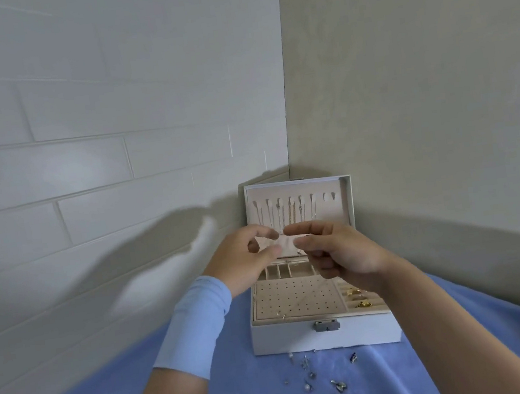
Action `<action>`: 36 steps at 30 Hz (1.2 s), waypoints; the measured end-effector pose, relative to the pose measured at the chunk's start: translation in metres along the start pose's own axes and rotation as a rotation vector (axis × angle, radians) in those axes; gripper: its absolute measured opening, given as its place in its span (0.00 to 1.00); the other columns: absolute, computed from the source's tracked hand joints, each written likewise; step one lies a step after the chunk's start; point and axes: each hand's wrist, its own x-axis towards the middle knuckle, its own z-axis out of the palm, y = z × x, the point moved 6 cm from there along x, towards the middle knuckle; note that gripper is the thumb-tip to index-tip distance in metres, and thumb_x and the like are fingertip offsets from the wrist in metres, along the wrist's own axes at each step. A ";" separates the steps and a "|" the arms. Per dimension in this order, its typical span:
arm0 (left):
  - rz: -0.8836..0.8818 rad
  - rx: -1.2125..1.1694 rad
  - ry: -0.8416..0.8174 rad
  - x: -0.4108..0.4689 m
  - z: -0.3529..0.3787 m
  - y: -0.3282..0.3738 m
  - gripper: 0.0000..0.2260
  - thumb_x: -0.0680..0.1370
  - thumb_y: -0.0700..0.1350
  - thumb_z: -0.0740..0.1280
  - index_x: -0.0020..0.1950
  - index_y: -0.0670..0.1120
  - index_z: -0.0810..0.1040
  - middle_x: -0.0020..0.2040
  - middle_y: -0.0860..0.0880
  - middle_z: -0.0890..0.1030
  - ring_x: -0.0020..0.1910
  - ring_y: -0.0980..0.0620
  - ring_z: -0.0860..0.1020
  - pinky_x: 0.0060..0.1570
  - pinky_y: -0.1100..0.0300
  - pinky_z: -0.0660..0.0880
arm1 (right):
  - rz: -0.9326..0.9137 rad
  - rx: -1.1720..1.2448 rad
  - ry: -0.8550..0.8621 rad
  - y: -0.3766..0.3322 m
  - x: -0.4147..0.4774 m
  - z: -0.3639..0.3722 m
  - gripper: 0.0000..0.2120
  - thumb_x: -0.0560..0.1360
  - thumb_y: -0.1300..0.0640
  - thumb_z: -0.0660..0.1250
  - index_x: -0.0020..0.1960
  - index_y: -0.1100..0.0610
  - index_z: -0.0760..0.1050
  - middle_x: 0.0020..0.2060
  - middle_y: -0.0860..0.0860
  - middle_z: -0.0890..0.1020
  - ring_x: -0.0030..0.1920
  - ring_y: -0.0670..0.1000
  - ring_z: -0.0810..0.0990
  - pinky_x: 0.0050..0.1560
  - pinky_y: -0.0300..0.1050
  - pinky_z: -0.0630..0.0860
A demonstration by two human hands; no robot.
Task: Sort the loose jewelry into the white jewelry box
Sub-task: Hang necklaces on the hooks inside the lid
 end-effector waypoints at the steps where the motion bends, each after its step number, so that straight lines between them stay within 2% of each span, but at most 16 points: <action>1: 0.019 0.047 -0.021 0.006 0.001 0.004 0.05 0.77 0.48 0.69 0.52 0.53 0.83 0.32 0.62 0.73 0.34 0.63 0.71 0.40 0.66 0.67 | -0.007 -0.042 0.013 -0.005 0.001 -0.007 0.11 0.80 0.63 0.66 0.61 0.57 0.79 0.27 0.47 0.65 0.27 0.46 0.60 0.25 0.38 0.59; 4: 0.030 0.106 -0.058 0.026 0.000 0.012 0.05 0.78 0.49 0.69 0.47 0.53 0.86 0.40 0.64 0.81 0.44 0.65 0.77 0.49 0.63 0.71 | -0.025 -0.157 0.106 -0.018 0.008 -0.029 0.09 0.80 0.61 0.67 0.58 0.56 0.82 0.27 0.47 0.65 0.28 0.47 0.60 0.27 0.40 0.58; 7: 0.010 0.218 -0.144 0.047 0.005 0.018 0.06 0.77 0.51 0.69 0.46 0.53 0.85 0.43 0.59 0.81 0.43 0.59 0.77 0.46 0.61 0.70 | -0.039 -0.135 0.207 -0.029 0.014 -0.053 0.08 0.81 0.62 0.66 0.57 0.57 0.82 0.26 0.46 0.66 0.27 0.47 0.61 0.27 0.40 0.59; 10: 0.013 0.313 -0.196 0.065 0.013 0.021 0.08 0.79 0.51 0.66 0.47 0.52 0.84 0.46 0.55 0.82 0.45 0.53 0.78 0.49 0.58 0.73 | -0.048 -0.135 0.264 -0.036 0.020 -0.071 0.09 0.81 0.63 0.64 0.56 0.59 0.82 0.26 0.47 0.66 0.28 0.48 0.61 0.28 0.41 0.59; 12: -0.010 0.113 -0.176 0.075 0.017 0.022 0.10 0.81 0.47 0.63 0.45 0.48 0.82 0.37 0.51 0.78 0.36 0.50 0.74 0.41 0.58 0.72 | -0.032 -0.167 0.271 -0.036 0.026 -0.080 0.09 0.82 0.62 0.63 0.56 0.59 0.82 0.25 0.47 0.65 0.28 0.48 0.61 0.29 0.41 0.59; 14: -0.095 -0.339 -0.177 0.082 0.026 0.021 0.12 0.83 0.42 0.60 0.41 0.43 0.76 0.32 0.48 0.71 0.30 0.49 0.69 0.33 0.59 0.70 | -0.013 -0.200 0.274 -0.033 0.030 -0.086 0.10 0.83 0.60 0.63 0.56 0.60 0.82 0.25 0.46 0.65 0.26 0.47 0.60 0.28 0.40 0.59; 16: -0.164 -0.703 -0.188 0.089 0.038 0.025 0.13 0.83 0.38 0.57 0.38 0.42 0.72 0.32 0.46 0.70 0.29 0.50 0.69 0.31 0.59 0.69 | 0.000 -0.229 0.265 -0.027 0.034 -0.092 0.11 0.83 0.57 0.63 0.56 0.60 0.83 0.25 0.45 0.64 0.26 0.47 0.60 0.28 0.40 0.58; 19: -0.245 -0.887 -0.217 0.100 0.051 0.027 0.13 0.82 0.40 0.57 0.38 0.44 0.72 0.30 0.50 0.67 0.26 0.53 0.64 0.25 0.63 0.62 | -0.002 -0.248 0.209 -0.019 0.038 -0.096 0.14 0.83 0.51 0.63 0.53 0.59 0.83 0.26 0.46 0.63 0.27 0.46 0.59 0.27 0.39 0.57; 20: -0.255 -0.856 -0.225 0.104 0.052 0.026 0.12 0.82 0.41 0.58 0.39 0.45 0.73 0.28 0.51 0.65 0.25 0.54 0.61 0.24 0.63 0.57 | -0.008 -0.247 0.194 -0.018 0.039 -0.097 0.14 0.82 0.51 0.64 0.51 0.60 0.83 0.26 0.46 0.62 0.27 0.46 0.59 0.27 0.39 0.57; 22: -0.217 -0.636 -0.193 0.111 0.051 0.024 0.09 0.81 0.45 0.62 0.42 0.46 0.76 0.27 0.53 0.62 0.25 0.54 0.57 0.25 0.63 0.52 | -0.023 -0.223 0.206 -0.015 0.043 -0.102 0.13 0.82 0.51 0.65 0.48 0.60 0.82 0.26 0.46 0.62 0.27 0.47 0.58 0.27 0.39 0.56; 25: -0.177 -0.355 -0.109 0.120 0.054 0.024 0.09 0.79 0.50 0.65 0.45 0.48 0.82 0.25 0.55 0.63 0.24 0.54 0.59 0.25 0.64 0.56 | -0.045 -0.175 0.370 -0.012 0.052 -0.116 0.13 0.82 0.52 0.65 0.47 0.59 0.82 0.26 0.47 0.65 0.25 0.47 0.60 0.26 0.40 0.59; 27: -0.151 -0.252 -0.024 0.127 0.059 0.025 0.10 0.78 0.51 0.66 0.42 0.50 0.83 0.22 0.58 0.68 0.25 0.55 0.66 0.27 0.63 0.62 | -0.067 -0.215 0.516 -0.010 0.059 -0.125 0.10 0.80 0.52 0.68 0.46 0.57 0.84 0.25 0.46 0.69 0.25 0.47 0.63 0.26 0.41 0.64; 29: -0.153 -0.227 0.068 0.136 0.064 0.022 0.10 0.77 0.50 0.67 0.39 0.51 0.84 0.31 0.56 0.79 0.33 0.54 0.74 0.33 0.62 0.68 | -0.106 -0.275 0.657 -0.010 0.065 -0.132 0.07 0.77 0.52 0.72 0.43 0.55 0.84 0.23 0.42 0.74 0.26 0.46 0.69 0.30 0.40 0.68; 31: -0.207 -0.224 0.129 0.143 0.071 0.013 0.10 0.76 0.49 0.67 0.39 0.49 0.85 0.37 0.50 0.83 0.36 0.52 0.76 0.36 0.63 0.69 | -0.156 -0.329 0.766 -0.012 0.071 -0.137 0.06 0.75 0.53 0.74 0.40 0.53 0.84 0.27 0.42 0.79 0.30 0.43 0.75 0.34 0.37 0.70; 33: -0.261 -0.216 0.170 0.149 0.079 0.004 0.11 0.74 0.47 0.68 0.36 0.43 0.83 0.31 0.46 0.76 0.32 0.47 0.71 0.33 0.61 0.66 | -0.191 -0.367 0.842 -0.014 0.075 -0.141 0.05 0.73 0.54 0.75 0.38 0.52 0.84 0.31 0.43 0.82 0.33 0.42 0.78 0.34 0.35 0.70; 36: -0.283 -0.222 0.200 0.157 0.089 -0.002 0.12 0.72 0.45 0.67 0.36 0.37 0.81 0.29 0.46 0.70 0.31 0.49 0.66 0.32 0.59 0.63 | -0.215 -0.413 0.928 -0.016 0.081 -0.143 0.02 0.71 0.56 0.74 0.40 0.52 0.84 0.33 0.44 0.83 0.36 0.42 0.80 0.35 0.37 0.72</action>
